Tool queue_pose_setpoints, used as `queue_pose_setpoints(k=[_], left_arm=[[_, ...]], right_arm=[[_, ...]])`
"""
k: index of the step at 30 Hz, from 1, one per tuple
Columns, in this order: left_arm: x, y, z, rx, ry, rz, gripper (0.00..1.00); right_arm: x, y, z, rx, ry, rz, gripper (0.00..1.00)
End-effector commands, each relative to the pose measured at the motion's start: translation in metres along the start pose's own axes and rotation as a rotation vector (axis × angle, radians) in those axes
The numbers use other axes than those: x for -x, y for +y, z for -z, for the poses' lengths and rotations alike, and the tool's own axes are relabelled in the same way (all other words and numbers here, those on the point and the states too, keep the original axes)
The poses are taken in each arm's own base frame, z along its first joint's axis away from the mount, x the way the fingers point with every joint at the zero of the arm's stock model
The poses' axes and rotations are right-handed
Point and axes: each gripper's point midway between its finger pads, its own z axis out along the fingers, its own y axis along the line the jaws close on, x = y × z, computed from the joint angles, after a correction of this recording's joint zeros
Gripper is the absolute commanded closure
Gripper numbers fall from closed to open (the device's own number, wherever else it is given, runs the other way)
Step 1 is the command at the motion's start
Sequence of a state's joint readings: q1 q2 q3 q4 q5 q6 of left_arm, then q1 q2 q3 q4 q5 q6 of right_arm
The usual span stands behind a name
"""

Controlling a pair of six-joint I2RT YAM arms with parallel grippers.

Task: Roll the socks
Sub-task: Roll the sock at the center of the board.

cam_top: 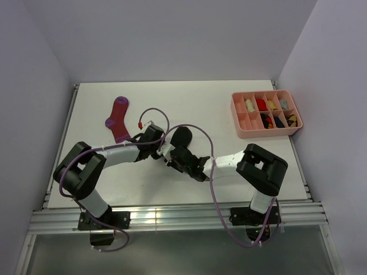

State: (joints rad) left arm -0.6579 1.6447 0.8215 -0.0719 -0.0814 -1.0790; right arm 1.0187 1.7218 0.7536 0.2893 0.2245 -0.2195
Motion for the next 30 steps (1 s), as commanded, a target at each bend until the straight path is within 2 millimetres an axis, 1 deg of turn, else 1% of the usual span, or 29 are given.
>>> queue_pose_setpoints(k=[1, 3, 4, 5, 7, 8, 9, 10, 11, 12, 13, 14, 15, 16, 17, 18, 19, 20, 21, 22, 23, 24, 25, 26, 27, 28, 29, 30], left_arm=[[-0.014, 0.004, 0.000, 0.006, 0.064, -0.036, 1.00], [-0.016, 0.004, 0.000, 0.002, 0.074, -0.034, 1.00], [-0.016, 0.003, 0.000, -0.002, 0.075, -0.034, 1.00], [-0.017, 0.004, 0.001, -0.001, 0.078, -0.032, 1.00], [-0.015, 0.004, 0.002, -0.002, 0.065, -0.028, 1.00], [-0.012, 0.004, 0.006, -0.006, 0.051, -0.014, 0.95], [-0.008, 0.005, 0.008, -0.006, 0.037, -0.004, 0.91], [-0.003, 0.007, 0.010, -0.001, 0.007, 0.017, 0.86], [0.003, 0.009, 0.016, -0.009, -0.017, 0.035, 0.75], [0.008, 0.011, 0.019, -0.010, -0.037, 0.053, 0.69], [0.012, 0.012, 0.021, -0.012, -0.055, 0.078, 0.62], [0.018, 0.017, 0.026, -0.016, -0.075, 0.101, 0.52], [0.023, 0.015, 0.029, -0.029, -0.092, 0.114, 0.46], [0.027, 0.017, 0.030, -0.030, -0.108, 0.127, 0.38], [0.028, 0.016, 0.035, -0.044, -0.118, 0.131, 0.34], [0.030, 0.013, 0.037, -0.064, -0.130, 0.135, 0.33], [0.030, 0.012, 0.038, -0.071, -0.130, 0.140, 0.29], [0.031, 0.012, 0.041, -0.076, -0.140, 0.144, 0.28], [0.032, 0.013, 0.042, -0.080, -0.146, 0.146, 0.28], [0.031, 0.014, 0.044, -0.081, -0.148, 0.151, 0.28], [0.034, 0.012, 0.046, -0.102, -0.167, 0.157, 0.28], [0.035, 0.012, 0.047, -0.107, -0.171, 0.159, 0.28], [0.036, 0.009, 0.049, -0.124, -0.178, 0.162, 0.28], [0.034, 0.012, 0.048, -0.121, -0.175, 0.162, 0.28], [0.032, 0.011, 0.048, -0.129, -0.166, 0.159, 0.28], [0.031, 0.010, 0.047, -0.134, -0.160, 0.162, 0.28], [0.029, 0.012, 0.045, -0.131, -0.153, 0.162, 0.28], [0.026, 0.013, 0.043, -0.130, -0.140, 0.162, 0.28]], right_arm=[[0.005, -0.001, -0.009, -0.022, -0.002, 0.008, 0.70], [0.005, 0.001, -0.010, -0.014, -0.002, 0.006, 0.81], [0.004, 0.003, -0.010, -0.006, -0.001, 0.003, 0.95], [0.004, 0.002, -0.010, -0.005, 0.003, -0.005, 1.00], [0.001, 0.009, -0.009, 0.036, 0.010, -0.017, 1.00], [0.002, 0.005, -0.006, 0.043, 0.005, -0.051, 1.00], [-0.001, 0.006, -0.005, 0.055, 0.012, -0.071, 1.00], [-0.002, 0.012, -0.002, 0.113, 0.010, -0.094, 1.00], [0.000, 0.013, 0.001, 0.141, 0.005, -0.135, 1.00], [-0.003, 0.003, 0.002, 0.147, 0.013, -0.177, 1.00], [-0.005, 0.003, 0.004, 0.178, 0.016, -0.203, 1.00], [0.001, 0.008, 0.009, 0.245, -0.002, -0.239, 1.00], [0.001, -0.001, 0.010, 0.259, -0.001, -0.280, 1.00], [0.001, -0.001, 0.012, 0.285, 0.009, -0.309, 1.00], [0.004, 0.007, 0.016, 0.369, 0.007, -0.343, 1.00], [0.010, 0.004, 0.016, 0.389, 0.001, -0.365, 1.00], [0.007, -0.002, 0.016, 0.396, 0.013, -0.397, 1.00], [0.010, -0.001, 0.018, 0.427, 0.016, -0.435, 1.00], [0.013, 0.006, 0.019, 0.494, 0.016, -0.458, 1.00], [0.011, 0.003, 0.019, 0.519, 0.028, -0.492, 1.00], [0.020, 0.005, 0.022, 0.583, 0.016, -0.517, 1.00], [0.019, 0.007, 0.022, 0.614, 0.029, -0.539, 1.00], [0.013, 0.009, 0.021, 0.639, 0.065, -0.570, 1.00], [0.011, 0.005, 0.020, 0.652, 0.077, -0.590, 1.00], [0.021, 0.002, 0.020, 0.682, 0.065, -0.595, 1.00], [0.013, 0.005, 0.018, 0.696, 0.109, -0.615, 1.00], [0.023, -0.002, 0.016, 0.703, 0.099, -0.612, 1.00], [0.022, -0.002, 0.016, 0.713, 0.116, -0.618, 1.00]])
